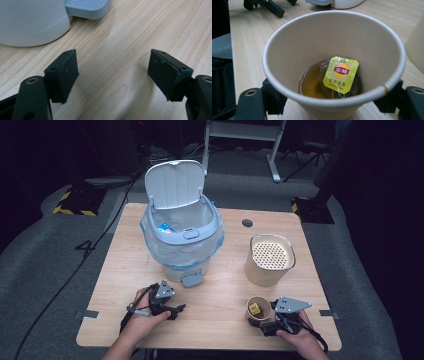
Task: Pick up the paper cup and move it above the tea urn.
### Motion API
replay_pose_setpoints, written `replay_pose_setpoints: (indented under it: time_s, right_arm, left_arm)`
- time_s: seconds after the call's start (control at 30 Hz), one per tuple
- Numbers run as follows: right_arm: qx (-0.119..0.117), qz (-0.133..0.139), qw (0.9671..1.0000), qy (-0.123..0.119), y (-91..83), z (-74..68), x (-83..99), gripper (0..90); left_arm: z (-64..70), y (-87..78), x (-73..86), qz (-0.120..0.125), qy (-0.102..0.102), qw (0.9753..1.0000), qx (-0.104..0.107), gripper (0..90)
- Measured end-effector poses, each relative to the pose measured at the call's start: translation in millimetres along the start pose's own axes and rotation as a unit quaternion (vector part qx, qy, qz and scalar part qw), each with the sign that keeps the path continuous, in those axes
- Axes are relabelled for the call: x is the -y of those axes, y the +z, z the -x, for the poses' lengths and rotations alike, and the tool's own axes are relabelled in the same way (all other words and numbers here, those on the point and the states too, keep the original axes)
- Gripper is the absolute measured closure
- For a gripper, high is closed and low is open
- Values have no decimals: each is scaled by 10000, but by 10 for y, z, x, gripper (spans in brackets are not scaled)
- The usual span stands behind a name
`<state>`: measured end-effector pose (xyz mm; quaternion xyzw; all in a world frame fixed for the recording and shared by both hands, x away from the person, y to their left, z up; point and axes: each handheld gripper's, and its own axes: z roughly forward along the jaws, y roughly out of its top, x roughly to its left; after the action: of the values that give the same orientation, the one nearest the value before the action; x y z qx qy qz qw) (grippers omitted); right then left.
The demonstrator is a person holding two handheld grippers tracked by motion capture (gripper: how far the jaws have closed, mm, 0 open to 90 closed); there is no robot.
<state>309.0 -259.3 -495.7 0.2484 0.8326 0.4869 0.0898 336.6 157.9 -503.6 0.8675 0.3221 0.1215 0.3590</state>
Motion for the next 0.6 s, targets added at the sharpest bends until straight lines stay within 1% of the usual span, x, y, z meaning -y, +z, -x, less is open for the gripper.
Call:
replay_pose_setpoints:
  time_s: [0.1,0.13,0.2,0.27,0.4,0.5,0.6]
  right_arm:
    - [-21,4,10000,49,-21,13,-12,270]
    - [-31,81,9999,79,-50,31,-26,272]
    - [-31,113,9999,95,-73,40,-35,272]
    - [4,227,9997,111,-146,79,-74,274]
    - [-1,299,9994,145,-209,127,-124,275]
    - [49,310,9995,91,-259,169,-179,276]
    - [41,270,9996,35,-320,217,-266,277]
  left_arm:
    - [-5,4,-5,-1,9,10000,12,241]
    - [-6,5,-5,-1,17,10000,17,241]
    - [-6,5,-5,-2,17,10000,16,240]
    - [-6,5,-5,-2,18,10000,16,240]
    - [-6,5,-6,-4,18,10000,16,240]
    - [-7,6,-7,-3,18,10000,25,239]
    - [-7,6,-7,-3,18,10000,25,239]
